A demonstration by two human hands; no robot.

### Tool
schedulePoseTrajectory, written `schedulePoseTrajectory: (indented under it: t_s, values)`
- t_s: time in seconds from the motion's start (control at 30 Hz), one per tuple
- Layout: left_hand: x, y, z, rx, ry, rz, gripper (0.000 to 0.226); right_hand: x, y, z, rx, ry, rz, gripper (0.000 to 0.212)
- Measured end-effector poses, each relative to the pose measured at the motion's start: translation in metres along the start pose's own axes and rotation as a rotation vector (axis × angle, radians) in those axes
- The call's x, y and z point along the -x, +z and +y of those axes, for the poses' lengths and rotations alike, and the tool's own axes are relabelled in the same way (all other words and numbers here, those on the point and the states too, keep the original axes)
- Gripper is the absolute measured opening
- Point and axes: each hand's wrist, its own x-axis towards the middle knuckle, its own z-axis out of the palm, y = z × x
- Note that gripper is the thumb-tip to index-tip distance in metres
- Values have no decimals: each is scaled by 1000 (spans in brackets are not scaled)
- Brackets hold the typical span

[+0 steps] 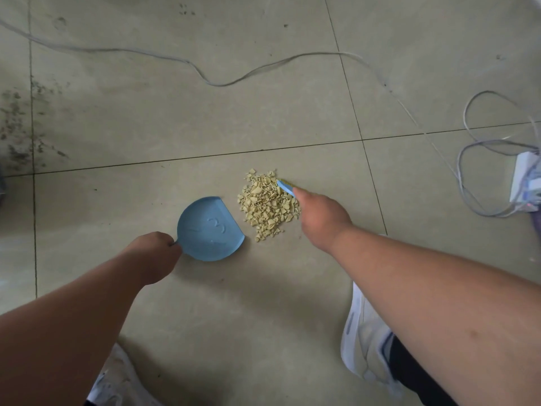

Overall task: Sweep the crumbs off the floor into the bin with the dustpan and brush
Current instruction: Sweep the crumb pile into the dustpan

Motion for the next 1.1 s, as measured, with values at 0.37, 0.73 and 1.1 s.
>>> schedulePoseTrajectory:
  t_s: [0.37,0.73,1.1]
  values:
    - [8,5,1,34,-39,-11,38,20,-7,52,5,272,-43,57]
    - [11,-3,23,186,-125,-88,35,-17,-2,-7,-207,276,153,33]
    - [-6,-11,17,127,-67,16,41,-51,1,-20,-111,9,140,47]
